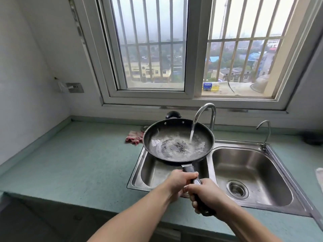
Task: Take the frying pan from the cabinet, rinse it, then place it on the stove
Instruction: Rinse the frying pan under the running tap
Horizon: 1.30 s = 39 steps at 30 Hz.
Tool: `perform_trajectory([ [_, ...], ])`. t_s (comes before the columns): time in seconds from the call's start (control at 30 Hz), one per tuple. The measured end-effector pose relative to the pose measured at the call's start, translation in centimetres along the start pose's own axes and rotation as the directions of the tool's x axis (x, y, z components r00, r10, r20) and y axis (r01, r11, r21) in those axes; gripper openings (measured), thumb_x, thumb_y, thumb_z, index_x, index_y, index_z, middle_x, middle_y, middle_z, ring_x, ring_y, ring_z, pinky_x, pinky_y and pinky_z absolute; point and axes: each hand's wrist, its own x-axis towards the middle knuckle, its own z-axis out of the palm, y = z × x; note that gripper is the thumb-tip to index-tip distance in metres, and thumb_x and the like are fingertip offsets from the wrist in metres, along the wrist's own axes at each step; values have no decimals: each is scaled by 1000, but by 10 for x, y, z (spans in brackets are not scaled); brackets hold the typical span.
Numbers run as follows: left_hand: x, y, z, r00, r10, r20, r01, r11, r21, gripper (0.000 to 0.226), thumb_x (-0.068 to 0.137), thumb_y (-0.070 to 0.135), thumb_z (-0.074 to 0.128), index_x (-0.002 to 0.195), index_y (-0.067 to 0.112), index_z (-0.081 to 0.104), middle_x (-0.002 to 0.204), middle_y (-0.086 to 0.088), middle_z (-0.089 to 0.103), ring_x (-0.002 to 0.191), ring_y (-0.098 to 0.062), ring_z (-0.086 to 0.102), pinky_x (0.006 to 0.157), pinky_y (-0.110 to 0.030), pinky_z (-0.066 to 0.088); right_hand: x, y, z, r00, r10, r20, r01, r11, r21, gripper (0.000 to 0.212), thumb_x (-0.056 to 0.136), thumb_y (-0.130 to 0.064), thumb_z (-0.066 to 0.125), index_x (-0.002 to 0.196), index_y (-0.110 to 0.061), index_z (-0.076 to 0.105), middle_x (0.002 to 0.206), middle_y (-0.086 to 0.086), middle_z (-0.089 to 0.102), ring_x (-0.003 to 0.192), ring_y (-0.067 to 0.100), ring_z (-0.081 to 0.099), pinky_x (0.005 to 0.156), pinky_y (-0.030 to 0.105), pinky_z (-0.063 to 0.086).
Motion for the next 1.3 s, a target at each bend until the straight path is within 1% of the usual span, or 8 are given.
perform_trajectory([
  [0.27, -3, -6, -35, 997, 15, -80, -17, 999, -28, 14, 75, 22, 71, 74, 9, 66, 68, -9, 61, 59, -18, 48, 48, -25, 37, 11, -9, 17, 989, 31, 147, -30, 1000, -9, 30, 86, 6, 44, 59, -6, 45, 38, 3, 42, 27, 11, 38, 32, 15, 31],
  [0.4, -5, -19, -30, 999, -14, -47, 10, 997, -82, 18, 88, 9, 63, 71, 10, 65, 61, -2, 63, 54, -11, 54, 50, -19, 36, 4, -4, 16, 992, 51, 118, -45, 998, -52, 30, 85, 8, 40, 59, -5, 45, 36, 5, 42, 26, 12, 37, 33, 14, 31],
  [0.57, 3, -23, -13, 999, -38, 13, 39, 992, -123, 18, 87, 10, 64, 70, 9, 66, 63, -4, 62, 56, -12, 53, 50, -19, 36, 1, 2, 2, 996, 81, 43, -76, 991, -112, 28, 84, 5, 45, 59, -8, 47, 36, 3, 44, 27, 13, 39, 34, 15, 33],
  [0.7, 17, -11, -4, 998, -20, 64, 28, 991, -128, 17, 80, 15, 68, 64, 10, 68, 65, -6, 63, 63, -17, 56, 60, -26, 40, 14, -1, -10, 998, 64, 2, -63, 991, -114, 21, 84, 2, 50, 65, -6, 49, 46, 7, 44, 32, 16, 42, 37, 16, 33],
  [0.8, 30, -2, -2, 999, -20, 32, 24, 992, -127, 19, 87, 8, 63, 69, 12, 64, 63, -3, 64, 58, -14, 59, 54, -24, 43, 29, -5, -18, 998, 55, -12, -56, 992, -116, 18, 84, 1, 47, 68, -7, 46, 47, 8, 44, 33, 17, 41, 38, 17, 33],
  [1.03, 50, 12, -26, 996, 5, -89, -16, 993, -120, 19, 85, 5, 66, 68, 10, 60, 62, -5, 58, 56, -14, 56, 55, -25, 42, 65, -16, -13, 995, 75, 72, -67, 992, -106, 28, 85, -5, 52, 58, -8, 48, 41, 8, 47, 30, 17, 40, 37, 15, 25],
  [1.17, 47, 2, -41, 995, -36, -98, 26, 994, -106, 10, 79, 14, 71, 81, 10, 63, 68, -5, 60, 62, -14, 53, 58, -24, 36, 69, -11, -3, 989, 94, 112, -86, 993, -76, 25, 80, -3, 51, 55, -7, 50, 44, 11, 46, 33, 18, 38, 43, 25, 28],
  [1.3, 45, -10, -38, 996, -64, -56, 56, 991, -125, 14, 86, 10, 67, 72, 8, 63, 57, -1, 61, 50, -9, 52, 51, -21, 34, 60, -5, -4, 988, 103, 119, -92, 991, -97, 30, 81, 2, 47, 53, -5, 48, 40, 10, 44, 29, 16, 35, 38, 19, 31],
])
